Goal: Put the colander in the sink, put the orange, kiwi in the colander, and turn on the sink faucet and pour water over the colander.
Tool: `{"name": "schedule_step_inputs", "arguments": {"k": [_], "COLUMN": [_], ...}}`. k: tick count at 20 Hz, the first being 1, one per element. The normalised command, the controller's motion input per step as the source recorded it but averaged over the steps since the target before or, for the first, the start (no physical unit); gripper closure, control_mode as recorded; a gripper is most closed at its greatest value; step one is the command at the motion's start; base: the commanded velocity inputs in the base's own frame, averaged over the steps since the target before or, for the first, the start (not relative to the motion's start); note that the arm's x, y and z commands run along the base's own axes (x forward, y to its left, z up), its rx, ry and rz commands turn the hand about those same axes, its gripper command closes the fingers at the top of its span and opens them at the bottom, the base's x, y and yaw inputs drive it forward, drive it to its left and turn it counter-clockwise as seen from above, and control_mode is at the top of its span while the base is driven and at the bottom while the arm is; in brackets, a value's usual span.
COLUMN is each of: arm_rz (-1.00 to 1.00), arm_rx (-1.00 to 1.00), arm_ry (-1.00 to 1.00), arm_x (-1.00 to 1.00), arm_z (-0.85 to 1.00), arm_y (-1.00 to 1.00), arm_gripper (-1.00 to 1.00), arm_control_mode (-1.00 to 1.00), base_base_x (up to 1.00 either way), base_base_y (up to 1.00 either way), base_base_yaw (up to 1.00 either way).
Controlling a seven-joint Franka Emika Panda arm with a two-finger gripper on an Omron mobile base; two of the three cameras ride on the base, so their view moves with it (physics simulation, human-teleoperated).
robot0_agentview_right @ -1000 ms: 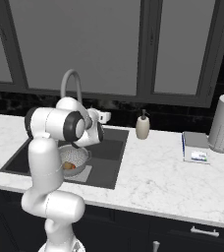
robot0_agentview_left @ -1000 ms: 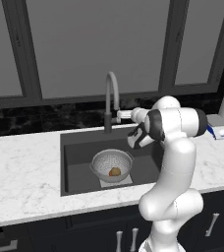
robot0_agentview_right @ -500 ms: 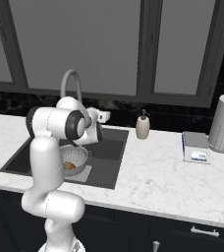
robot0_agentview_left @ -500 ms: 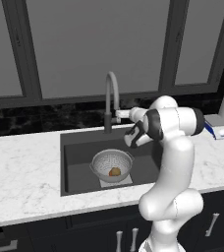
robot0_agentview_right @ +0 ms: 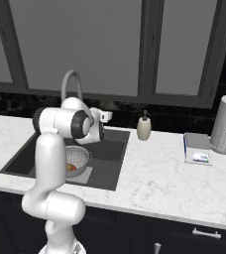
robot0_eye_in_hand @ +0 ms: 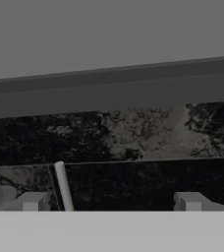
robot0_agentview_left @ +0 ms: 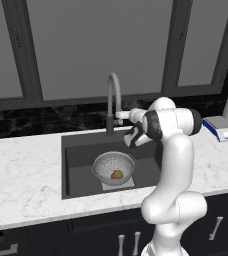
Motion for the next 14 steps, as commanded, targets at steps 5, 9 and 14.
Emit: {"name": "schedule_step_inputs", "arguments": {"k": [5,9,14], "arm_rz": [0.03,0.03,0.02], "arm_rx": [0.00,0.00,0.00], "arm_ry": [0.00,0.00,0.00], "arm_x": [0.24,0.26,0.25], "arm_z": [-0.25,-0.24,-0.13], "arm_y": [0.00,0.00,0.00], "arm_gripper": [-1.00,-1.00,-1.00], "arm_control_mode": [-1.00,-1.00,-1.00], "base_base_x": [0.00,0.00,0.00], "base_base_y": [0.00,0.00,0.00], "base_base_yaw": [0.00,0.00,0.00]}}
